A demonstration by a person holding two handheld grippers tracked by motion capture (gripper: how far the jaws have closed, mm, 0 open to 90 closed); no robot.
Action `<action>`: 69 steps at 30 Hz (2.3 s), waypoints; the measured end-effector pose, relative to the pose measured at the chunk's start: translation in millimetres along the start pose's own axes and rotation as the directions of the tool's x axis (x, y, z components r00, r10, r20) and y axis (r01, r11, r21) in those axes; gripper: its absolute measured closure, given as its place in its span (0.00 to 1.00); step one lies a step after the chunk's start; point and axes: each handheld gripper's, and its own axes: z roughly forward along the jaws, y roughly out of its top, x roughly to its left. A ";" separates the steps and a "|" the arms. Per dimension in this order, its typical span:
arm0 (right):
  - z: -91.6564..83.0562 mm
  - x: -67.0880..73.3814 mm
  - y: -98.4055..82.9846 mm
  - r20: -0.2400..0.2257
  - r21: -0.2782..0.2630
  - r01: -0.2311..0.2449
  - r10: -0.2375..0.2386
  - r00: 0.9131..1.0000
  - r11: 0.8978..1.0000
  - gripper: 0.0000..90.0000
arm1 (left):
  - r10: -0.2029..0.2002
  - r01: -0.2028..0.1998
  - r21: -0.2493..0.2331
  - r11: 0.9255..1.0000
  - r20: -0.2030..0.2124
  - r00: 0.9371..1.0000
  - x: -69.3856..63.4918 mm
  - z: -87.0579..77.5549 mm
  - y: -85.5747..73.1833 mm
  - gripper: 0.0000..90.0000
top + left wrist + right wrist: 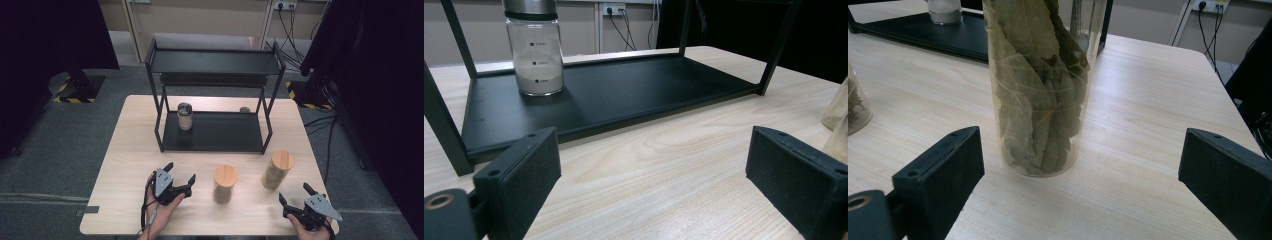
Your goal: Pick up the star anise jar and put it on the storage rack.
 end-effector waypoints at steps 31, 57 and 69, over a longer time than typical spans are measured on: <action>-14.0 76.4 22.0 -0.164 -0.112 -0.019 0.000 0.987 0.994 0.06 | 0.012 -0.012 0.003 1.000 0.004 1.000 -1.2 0.3 0.1 0.07; 6.5 128.6 48.1 -0.234 -0.158 -0.001 -0.036 0.972 0.987 0.08 | 0.014 -0.014 0.001 1.000 0.003 1.000 -1.4 0.0 -0.1 0.07; 10.9 143.0 62.4 -0.240 -0.187 0.011 -0.056 0.969 0.982 0.10 | 0.013 -0.013 0.002 1.000 0.004 1.000 -1.3 0.1 0.0 0.07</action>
